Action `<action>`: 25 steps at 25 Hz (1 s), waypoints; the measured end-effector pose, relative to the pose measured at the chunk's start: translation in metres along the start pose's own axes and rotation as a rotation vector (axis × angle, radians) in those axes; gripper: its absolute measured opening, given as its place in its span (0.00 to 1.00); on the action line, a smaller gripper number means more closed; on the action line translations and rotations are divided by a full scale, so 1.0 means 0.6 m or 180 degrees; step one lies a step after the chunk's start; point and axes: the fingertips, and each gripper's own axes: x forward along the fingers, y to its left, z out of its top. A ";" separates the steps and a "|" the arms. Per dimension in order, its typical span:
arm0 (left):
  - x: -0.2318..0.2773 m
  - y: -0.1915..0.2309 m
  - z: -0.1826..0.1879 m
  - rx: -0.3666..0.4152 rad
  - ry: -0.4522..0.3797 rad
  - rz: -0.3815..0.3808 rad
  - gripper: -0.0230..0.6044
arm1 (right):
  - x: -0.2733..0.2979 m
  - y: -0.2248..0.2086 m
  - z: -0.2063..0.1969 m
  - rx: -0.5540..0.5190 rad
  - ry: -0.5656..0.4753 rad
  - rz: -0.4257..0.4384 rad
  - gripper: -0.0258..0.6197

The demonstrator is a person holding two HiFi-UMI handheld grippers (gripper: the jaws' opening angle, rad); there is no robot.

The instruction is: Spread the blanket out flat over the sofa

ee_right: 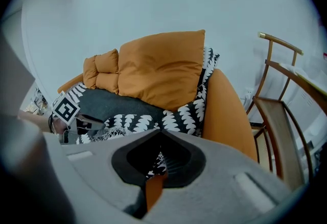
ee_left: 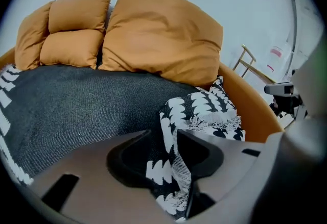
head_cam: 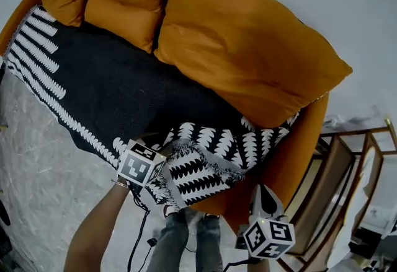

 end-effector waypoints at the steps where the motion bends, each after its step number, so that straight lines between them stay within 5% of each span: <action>1: 0.009 0.000 -0.004 0.0005 0.0015 -0.0037 0.29 | 0.000 0.000 -0.003 -0.0016 0.0014 0.0001 0.05; 25: 0.070 -0.010 -0.020 -0.0142 0.0299 -0.0206 0.21 | -0.015 -0.016 -0.004 0.0107 -0.0120 0.0073 0.05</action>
